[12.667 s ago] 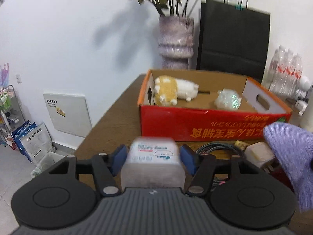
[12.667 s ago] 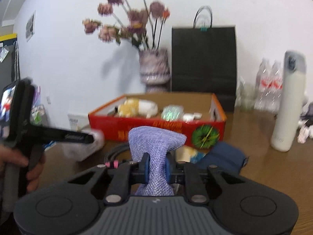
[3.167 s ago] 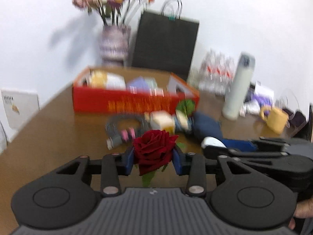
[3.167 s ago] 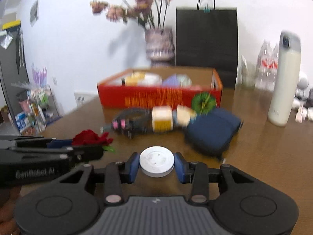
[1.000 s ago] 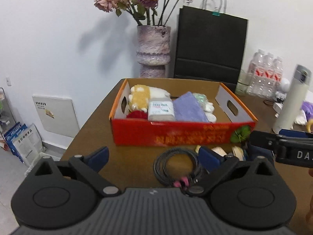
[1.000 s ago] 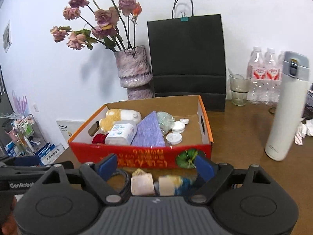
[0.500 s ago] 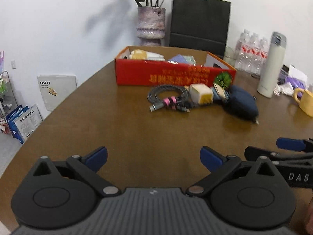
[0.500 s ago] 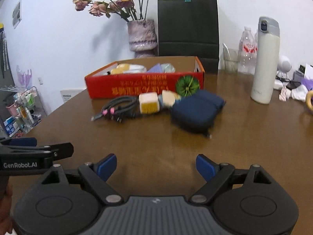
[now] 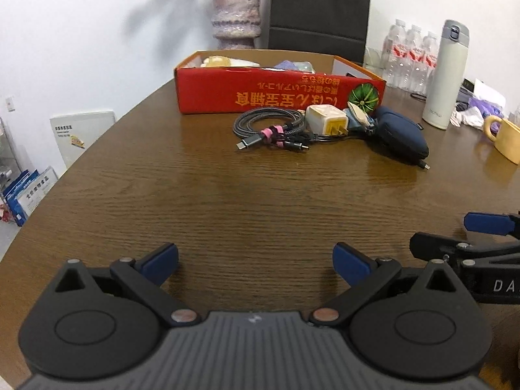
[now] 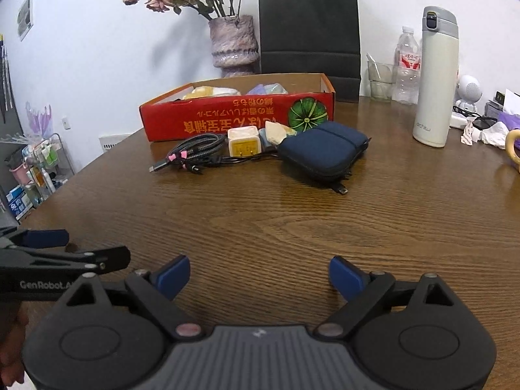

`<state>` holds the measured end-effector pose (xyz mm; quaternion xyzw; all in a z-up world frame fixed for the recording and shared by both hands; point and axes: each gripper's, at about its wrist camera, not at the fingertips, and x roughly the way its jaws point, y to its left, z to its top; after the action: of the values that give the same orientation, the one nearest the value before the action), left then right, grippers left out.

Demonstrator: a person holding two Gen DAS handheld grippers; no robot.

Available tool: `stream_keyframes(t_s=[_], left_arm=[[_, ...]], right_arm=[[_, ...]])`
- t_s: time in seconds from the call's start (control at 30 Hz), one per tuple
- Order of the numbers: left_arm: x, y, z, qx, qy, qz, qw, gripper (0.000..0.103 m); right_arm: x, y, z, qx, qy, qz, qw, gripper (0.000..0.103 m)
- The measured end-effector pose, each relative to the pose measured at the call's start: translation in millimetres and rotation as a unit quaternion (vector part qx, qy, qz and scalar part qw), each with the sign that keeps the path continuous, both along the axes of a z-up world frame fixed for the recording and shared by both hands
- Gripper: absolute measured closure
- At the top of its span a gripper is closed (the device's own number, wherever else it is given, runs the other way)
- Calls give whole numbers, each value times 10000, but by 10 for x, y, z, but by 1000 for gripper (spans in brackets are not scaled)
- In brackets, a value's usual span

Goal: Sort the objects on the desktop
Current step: 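Withdraw both open tools from the box back over the table, then grasp the navy pouch with the right tool while the left tool grasps the black cable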

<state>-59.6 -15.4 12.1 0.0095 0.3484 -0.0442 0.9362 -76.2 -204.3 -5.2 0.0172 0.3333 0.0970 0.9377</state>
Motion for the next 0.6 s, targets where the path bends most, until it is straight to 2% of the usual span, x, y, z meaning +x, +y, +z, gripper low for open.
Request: stream_keyframes(t_s=[0.13, 0.23, 0.37, 0.5, 0.6], left_arm=[[107, 21, 103, -43, -110, -154, 9998, 0], [327, 48, 207, -99, -209, -200, 9995, 0], [679, 19, 272, -121, -268, -145, 9995, 0], [976, -94, 315, -119, -372, -367, 9986, 1], [1163, -181, 297, -114, -424, -509, 9977, 3]], right_arm=[[79, -39, 48, 54, 72, 74, 9999, 10], [263, -170, 164, 153, -42, -141, 9998, 10], [715, -417, 254, 442, -48, -603, 9972, 10], [1267, -611, 241, 1005, 205, -905, 9906, 11], [1559, -583, 185, 995, 322, -974, 9897, 14]])
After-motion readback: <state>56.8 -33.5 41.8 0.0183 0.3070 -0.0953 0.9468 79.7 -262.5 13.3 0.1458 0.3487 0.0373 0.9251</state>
